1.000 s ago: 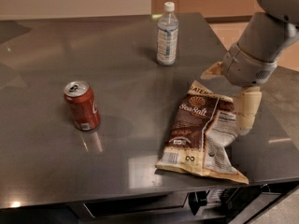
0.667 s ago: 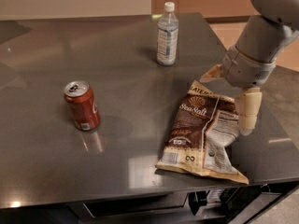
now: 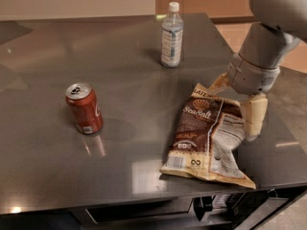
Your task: Move brown chip bag near blue plastic bottle
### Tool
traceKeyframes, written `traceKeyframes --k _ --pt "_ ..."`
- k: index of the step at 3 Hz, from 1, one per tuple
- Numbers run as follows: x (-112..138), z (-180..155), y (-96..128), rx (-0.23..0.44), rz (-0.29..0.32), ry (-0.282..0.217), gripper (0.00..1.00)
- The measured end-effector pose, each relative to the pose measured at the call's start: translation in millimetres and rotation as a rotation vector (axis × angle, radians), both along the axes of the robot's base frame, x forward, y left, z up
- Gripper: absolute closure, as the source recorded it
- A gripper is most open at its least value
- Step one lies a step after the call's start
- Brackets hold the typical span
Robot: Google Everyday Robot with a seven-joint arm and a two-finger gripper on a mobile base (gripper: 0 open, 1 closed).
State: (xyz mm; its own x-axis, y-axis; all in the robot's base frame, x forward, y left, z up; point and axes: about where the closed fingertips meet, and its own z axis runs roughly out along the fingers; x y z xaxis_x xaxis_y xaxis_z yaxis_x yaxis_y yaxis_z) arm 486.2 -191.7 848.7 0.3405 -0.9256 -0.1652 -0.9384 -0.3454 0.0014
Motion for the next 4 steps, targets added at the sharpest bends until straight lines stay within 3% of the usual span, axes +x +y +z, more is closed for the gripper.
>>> traceKeyframes --k 3,4 --pt "17.7 25.1 -7.6 -0.011 -0.12 -0.068 0.88" --pt "32.0 34.6 -6.1 0.005 -0.18 -0.076 1.0"
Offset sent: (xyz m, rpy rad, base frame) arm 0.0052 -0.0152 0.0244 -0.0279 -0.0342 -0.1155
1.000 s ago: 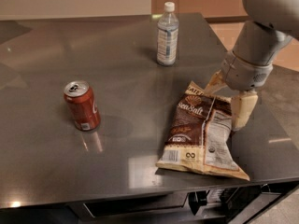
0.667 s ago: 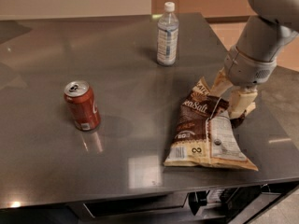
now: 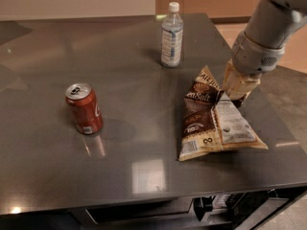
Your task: Move brown chip bag near blue plastic bottle
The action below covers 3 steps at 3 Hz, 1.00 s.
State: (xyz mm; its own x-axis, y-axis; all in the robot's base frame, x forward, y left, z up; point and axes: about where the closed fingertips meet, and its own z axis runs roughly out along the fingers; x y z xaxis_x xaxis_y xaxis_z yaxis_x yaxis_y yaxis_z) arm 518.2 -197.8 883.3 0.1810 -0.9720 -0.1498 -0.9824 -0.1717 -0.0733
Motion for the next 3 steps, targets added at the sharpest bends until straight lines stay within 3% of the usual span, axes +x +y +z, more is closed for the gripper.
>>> traceKeyframes --k 1,3 --pt "26.5 9.0 2.7 0.014 -0.095 0.001 1.0" --pt "86.4 4.7 -0.5 0.055 -0.345 0.047 1.0"
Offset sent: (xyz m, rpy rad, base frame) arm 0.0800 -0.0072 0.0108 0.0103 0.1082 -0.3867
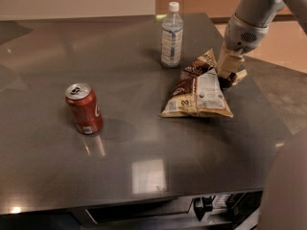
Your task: Move brown chip bag near blue plastic bottle
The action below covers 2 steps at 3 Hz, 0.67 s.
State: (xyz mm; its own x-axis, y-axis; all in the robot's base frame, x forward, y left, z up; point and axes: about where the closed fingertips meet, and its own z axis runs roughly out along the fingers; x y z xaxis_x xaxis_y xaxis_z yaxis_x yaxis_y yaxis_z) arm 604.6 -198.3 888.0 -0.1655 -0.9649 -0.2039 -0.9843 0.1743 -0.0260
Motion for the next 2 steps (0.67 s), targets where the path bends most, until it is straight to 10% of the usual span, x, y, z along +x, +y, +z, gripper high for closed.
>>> traceKeyframes --k 2 --pt "41.8 0.5 10.3 0.1 -0.136 0.006 1.0"
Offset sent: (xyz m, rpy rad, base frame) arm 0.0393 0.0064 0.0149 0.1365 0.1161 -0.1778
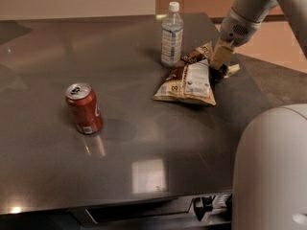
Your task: Move brown chip bag near blue plastic bottle
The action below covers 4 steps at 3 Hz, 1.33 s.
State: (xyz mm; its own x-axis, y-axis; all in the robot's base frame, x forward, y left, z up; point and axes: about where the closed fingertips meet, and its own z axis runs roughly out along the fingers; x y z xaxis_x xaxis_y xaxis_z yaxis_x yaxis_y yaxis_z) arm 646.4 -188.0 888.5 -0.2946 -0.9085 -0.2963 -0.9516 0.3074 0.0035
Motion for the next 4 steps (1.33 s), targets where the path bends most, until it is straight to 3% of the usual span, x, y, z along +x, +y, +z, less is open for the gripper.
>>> traceKeyframes --k 1,2,4 --pt "11.9 3.1 5.1 0.026 -0.026 -0.009 0.83" --pt "18.7 3.3 6.3 0.027 -0.04 -0.012 0.59" --pt "37.1 0.4 12.1 0.043 -0.054 -0.064 0.12"
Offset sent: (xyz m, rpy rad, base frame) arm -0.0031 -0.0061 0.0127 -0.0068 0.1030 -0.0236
